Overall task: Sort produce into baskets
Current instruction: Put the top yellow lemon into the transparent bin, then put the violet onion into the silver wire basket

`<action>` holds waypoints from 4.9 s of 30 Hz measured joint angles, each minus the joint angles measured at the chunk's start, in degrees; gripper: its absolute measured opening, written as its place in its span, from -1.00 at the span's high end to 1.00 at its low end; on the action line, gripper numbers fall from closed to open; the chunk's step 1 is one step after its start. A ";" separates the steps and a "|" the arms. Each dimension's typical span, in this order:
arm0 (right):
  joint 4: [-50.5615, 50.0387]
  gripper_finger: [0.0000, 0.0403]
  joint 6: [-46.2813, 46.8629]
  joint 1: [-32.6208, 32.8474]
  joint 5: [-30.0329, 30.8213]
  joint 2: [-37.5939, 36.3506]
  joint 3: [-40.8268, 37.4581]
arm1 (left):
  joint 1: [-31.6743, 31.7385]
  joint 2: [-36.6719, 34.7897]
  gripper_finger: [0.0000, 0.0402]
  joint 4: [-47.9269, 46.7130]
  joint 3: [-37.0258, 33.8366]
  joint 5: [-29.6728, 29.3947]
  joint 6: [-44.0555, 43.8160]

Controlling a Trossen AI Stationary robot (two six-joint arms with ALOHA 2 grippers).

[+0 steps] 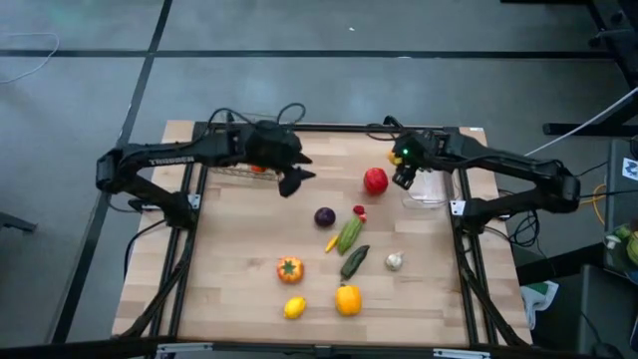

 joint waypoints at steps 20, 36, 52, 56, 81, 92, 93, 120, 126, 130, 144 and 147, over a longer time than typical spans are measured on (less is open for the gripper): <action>2.68 -0.29 -3.25 -15.85 -2.44 0.02 -11.87 | -17.03 0.76 -0.12 16.71 -7.65 -10.76 -3.15; 20.34 -0.30 -5.77 -23.28 -7.27 0.15 -22.96 | -18.37 0.81 -0.12 22.94 -12.83 -12.31 -4.47; 23.27 -0.47 -5.60 -23.24 -7.40 0.15 -25.53 | -18.35 0.81 -0.12 27.21 -16.23 -12.31 -4.82; 23.27 -0.47 -5.60 -23.24 -7.39 0.15 -25.53 | -18.35 0.81 -0.12 27.15 -16.22 -12.31 -4.81; 10.88 -0.47 -7.09 -23.24 -5.93 0.02 -14.72 | -18.21 2.17 -0.12 36.62 -16.09 -12.83 -2.11; 9.06 -0.47 -7.10 -23.19 -10.73 0.00 -5.76 | -16.76 7.72 -0.12 42.49 -15.80 -12.61 1.76; 9.04 -0.47 -7.08 -23.19 -11.37 0.00 -5.56 | -16.37 7.72 -0.12 42.48 -15.80 -12.63 1.39; 9.22 -0.47 -7.08 -23.19 -17.96 0.00 -5.43 | -14.35 12.22 -0.56 41.75 -15.80 -20.92 -12.42; 9.20 -0.47 -7.08 -23.19 -17.96 0.00 -5.43 | -15.49 13.68 -0.56 40.95 -15.78 -20.72 -11.24; 9.18 -0.47 -7.08 -23.19 -17.96 -0.02 -5.43 | -16.82 16.85 -0.56 40.38 -15.79 -20.70 -7.31; 9.23 -0.47 -7.09 -23.19 -18.18 0.00 -5.43 | -18.20 25.69 -0.56 39.87 -15.80 -20.86 1.87; 9.24 -0.47 -7.08 -23.17 -18.20 0.00 -5.43 | -18.20 26.25 -0.56 39.07 -15.80 -21.41 1.87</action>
